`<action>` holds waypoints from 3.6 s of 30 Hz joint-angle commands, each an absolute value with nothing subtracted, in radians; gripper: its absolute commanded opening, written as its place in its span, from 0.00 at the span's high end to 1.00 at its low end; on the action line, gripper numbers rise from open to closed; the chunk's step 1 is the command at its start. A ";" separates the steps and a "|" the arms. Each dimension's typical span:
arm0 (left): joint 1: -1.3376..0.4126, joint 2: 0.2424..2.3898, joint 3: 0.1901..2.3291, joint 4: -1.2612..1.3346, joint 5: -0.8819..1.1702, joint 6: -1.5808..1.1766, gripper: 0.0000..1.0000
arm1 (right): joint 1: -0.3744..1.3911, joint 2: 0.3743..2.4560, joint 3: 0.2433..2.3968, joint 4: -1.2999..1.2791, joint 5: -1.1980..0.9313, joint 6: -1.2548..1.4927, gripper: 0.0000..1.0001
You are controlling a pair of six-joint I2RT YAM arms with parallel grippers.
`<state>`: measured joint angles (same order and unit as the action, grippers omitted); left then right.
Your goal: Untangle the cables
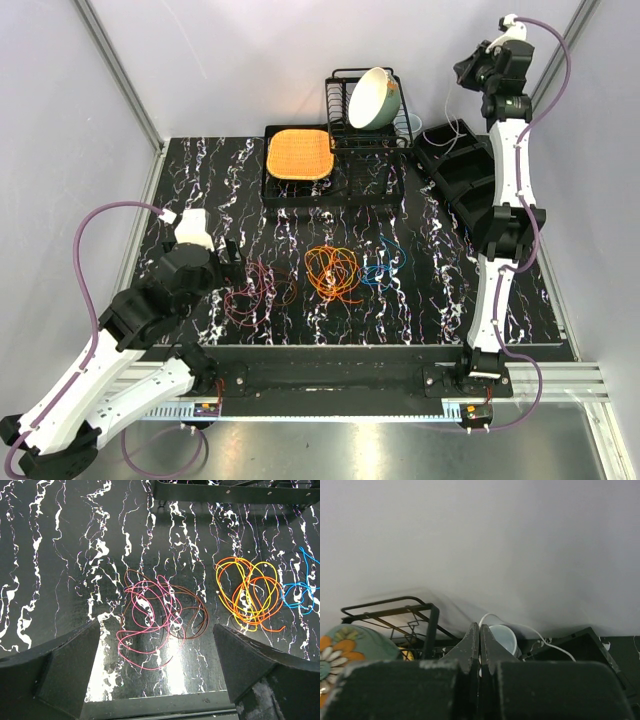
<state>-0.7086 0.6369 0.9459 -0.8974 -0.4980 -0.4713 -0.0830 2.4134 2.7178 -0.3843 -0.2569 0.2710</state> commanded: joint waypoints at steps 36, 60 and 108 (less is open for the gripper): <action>-0.709 0.629 0.940 -0.856 -0.523 -0.460 0.02 | -0.103 2.640 2.566 -0.135 -0.377 0.298 1.00; -0.706 0.626 0.942 -0.857 -0.515 -0.460 0.02 | -0.106 2.517 2.309 -0.058 -0.299 0.273 1.00; -0.736 1.046 0.945 -0.644 -0.353 -0.643 0.14 | -0.104 1.395 1.318 -0.324 -0.064 0.610 0.19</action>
<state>-0.7197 0.9745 0.9394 -0.7895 -0.4149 -0.5793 -0.1093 1.4788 1.4456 -0.3046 -0.0383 0.5644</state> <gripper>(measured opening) 0.866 0.813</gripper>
